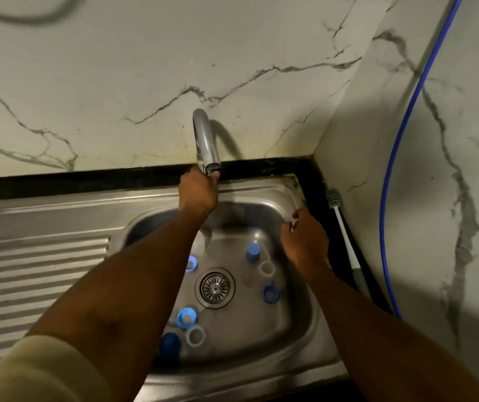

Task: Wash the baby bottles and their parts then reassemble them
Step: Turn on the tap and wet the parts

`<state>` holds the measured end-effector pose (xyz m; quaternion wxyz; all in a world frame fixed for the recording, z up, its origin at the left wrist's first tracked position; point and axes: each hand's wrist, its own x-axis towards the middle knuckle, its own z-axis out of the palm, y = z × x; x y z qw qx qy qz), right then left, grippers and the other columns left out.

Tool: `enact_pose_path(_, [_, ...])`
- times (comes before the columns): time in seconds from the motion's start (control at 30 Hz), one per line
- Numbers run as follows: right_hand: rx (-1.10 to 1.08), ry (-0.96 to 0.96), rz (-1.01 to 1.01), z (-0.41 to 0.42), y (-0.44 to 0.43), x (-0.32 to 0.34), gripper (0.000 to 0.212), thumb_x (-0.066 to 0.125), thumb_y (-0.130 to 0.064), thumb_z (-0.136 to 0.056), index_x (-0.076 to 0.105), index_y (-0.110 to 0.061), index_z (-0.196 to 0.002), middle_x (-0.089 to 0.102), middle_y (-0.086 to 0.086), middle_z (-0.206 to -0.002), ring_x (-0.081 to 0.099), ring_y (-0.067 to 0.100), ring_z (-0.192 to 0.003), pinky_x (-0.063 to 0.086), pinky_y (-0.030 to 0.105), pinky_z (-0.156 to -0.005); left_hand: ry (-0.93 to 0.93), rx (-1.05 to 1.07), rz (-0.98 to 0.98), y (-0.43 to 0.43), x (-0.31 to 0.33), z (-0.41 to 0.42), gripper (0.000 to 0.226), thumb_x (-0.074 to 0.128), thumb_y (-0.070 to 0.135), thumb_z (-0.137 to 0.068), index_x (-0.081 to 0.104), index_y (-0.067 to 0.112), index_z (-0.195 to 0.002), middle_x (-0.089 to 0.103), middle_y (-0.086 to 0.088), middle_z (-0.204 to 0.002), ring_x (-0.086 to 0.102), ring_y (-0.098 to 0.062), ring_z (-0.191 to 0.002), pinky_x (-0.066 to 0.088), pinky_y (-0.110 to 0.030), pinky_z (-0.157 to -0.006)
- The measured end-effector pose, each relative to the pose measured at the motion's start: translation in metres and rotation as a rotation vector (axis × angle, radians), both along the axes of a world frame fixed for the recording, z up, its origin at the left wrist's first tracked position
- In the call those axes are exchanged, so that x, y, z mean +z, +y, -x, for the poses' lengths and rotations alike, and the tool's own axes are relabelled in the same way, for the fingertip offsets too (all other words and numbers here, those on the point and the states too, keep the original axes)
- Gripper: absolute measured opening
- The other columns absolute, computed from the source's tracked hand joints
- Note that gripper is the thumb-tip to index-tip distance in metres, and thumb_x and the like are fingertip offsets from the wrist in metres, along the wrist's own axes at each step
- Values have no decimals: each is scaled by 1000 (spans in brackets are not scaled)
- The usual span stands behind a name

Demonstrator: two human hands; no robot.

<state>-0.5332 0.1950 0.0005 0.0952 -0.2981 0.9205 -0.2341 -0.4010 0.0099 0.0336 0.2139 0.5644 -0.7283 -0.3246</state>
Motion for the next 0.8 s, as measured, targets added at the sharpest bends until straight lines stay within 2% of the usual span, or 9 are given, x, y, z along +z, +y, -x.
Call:
enact_pose_path(0.07, [11,1,1,-1,0,-2,27,57,-29,-94,57,-13,-117,67,12,-108,65,32,-99,52,38,-80,55,34,-79,-6,4,8,41,59,35,-100,63,-3,-117,65,-13,-106,58,-21,-87,42,-27,-73])
enact_pose_path(0.13, [11,9,-4,-4,-1,-4,25,57,-29,-95,58,-14,-115,66,7,-102,63,25,-91,48,33,-74,118,107,-131,-9,5,12,35,61,25,-100,61,-5,-118,65,-19,-114,63,-27,-96,52,-34,-82])
enact_pose_path(0.23, [15,18,-4,-11,0,-8,17,57,-27,-96,58,-16,-108,58,-2,-87,55,16,-77,41,29,-67,129,160,-126,-8,8,11,27,57,11,-99,60,-7,-118,64,-24,-116,64,-37,-106,54,-42,-92])
enact_pose_path(0.37, [62,52,-47,-14,4,-15,16,56,-28,-94,58,-14,-103,62,4,-89,63,24,-85,42,30,-68,150,166,-132,-6,13,10,27,55,9,-100,59,-8,-120,62,-25,-119,62,-38,-110,51,-40,-95])
enact_pose_path(0.47, [63,50,-42,-14,9,-18,18,57,-25,-93,59,-12,-104,64,7,-91,61,26,-84,37,29,-67,110,164,-128,-3,17,9,31,52,12,-102,57,-10,-124,59,-26,-124,59,-38,-115,47,-36,-94])
enact_pose_path(0.57, [67,59,-13,-14,12,-22,15,59,-24,-91,58,-12,-101,58,2,-83,59,22,-78,36,28,-66,88,132,-111,-1,17,7,32,54,13,-102,58,-10,-124,60,-26,-123,60,-37,-113,47,-34,-91])
enact_pose_path(0.7, [70,60,-3,-13,13,-25,13,60,-24,-90,58,-13,-99,57,0,-83,53,18,-73,36,27,-65,95,120,-99,-4,15,5,31,56,15,-102,61,-9,-120,64,-23,-116,63,-33,-105,43,-27,-79])
enact_pose_path(0.8, [69,52,-7,-12,12,-26,14,59,-25,-90,59,-14,-99,61,3,-85,55,19,-75,38,28,-66,88,120,-91,-5,14,4,31,56,17,-102,62,-9,-119,64,-19,-107,61,-28,-97,42,-26,-77])
